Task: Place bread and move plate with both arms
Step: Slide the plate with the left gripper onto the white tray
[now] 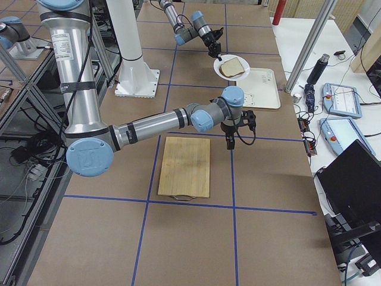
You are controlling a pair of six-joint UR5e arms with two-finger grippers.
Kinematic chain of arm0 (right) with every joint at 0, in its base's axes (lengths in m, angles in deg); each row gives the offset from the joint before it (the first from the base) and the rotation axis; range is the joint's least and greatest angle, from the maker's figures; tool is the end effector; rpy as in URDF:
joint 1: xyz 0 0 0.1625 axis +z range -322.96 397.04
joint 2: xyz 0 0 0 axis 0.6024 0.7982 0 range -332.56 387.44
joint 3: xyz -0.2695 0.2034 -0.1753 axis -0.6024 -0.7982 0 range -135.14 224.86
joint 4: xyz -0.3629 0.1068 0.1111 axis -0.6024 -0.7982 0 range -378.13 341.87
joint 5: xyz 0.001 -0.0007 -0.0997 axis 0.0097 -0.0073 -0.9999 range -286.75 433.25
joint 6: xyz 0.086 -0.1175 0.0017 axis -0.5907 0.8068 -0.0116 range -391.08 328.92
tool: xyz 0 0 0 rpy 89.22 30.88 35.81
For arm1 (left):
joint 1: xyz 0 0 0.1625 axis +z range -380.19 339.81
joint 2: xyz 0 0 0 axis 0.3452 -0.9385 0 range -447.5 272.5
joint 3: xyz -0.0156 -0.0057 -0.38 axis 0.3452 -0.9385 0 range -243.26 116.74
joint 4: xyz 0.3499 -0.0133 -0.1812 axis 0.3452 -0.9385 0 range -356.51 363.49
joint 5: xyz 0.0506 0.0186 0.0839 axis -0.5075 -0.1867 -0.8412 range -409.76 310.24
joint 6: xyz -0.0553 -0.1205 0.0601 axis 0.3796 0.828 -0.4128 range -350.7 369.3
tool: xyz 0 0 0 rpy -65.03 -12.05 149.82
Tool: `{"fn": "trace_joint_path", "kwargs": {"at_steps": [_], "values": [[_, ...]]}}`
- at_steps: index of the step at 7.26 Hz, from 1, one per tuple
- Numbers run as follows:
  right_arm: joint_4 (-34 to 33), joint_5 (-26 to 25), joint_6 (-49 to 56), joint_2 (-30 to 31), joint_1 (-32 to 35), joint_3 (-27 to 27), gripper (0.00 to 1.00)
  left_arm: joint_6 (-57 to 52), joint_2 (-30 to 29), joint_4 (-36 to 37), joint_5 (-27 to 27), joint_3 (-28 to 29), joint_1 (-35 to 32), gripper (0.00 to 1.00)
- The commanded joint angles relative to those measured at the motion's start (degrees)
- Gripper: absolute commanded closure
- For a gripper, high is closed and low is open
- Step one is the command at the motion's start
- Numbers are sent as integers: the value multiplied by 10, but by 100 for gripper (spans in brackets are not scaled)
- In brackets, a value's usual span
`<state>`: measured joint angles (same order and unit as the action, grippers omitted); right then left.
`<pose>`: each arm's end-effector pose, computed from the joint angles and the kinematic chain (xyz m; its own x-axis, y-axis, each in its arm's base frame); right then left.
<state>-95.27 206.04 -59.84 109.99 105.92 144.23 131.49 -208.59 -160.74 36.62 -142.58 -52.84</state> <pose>-0.1640 -0.5198 0.4759 0.6445 -0.1168 0.7556 0.0035 0.9887 0.1499 0.4966 -0.4872 0.2477 -0.3727 -0.3926 -0.8408 0.4642 0.7057 -0.5353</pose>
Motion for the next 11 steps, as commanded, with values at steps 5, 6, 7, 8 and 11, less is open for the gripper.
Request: {"fn": "trace_joint_path", "kwargs": {"at_steps": [5,6,7,8,11], "values": [[0,-4,-1,4,2,5,0,108,-159,1,-59,251,-28,100],[0,-3,-1,3,2,5,0,109,-160,1,-59,253,-24,100],[0,-4,-1,3,2,4,0,109,-163,1,-59,261,-21,100],[0,-3,-1,4,2,4,0,108,-165,1,-59,265,-19,100],[1,-3,-1,9,2,7,0,107,-166,1,-64,271,-12,48]]}}
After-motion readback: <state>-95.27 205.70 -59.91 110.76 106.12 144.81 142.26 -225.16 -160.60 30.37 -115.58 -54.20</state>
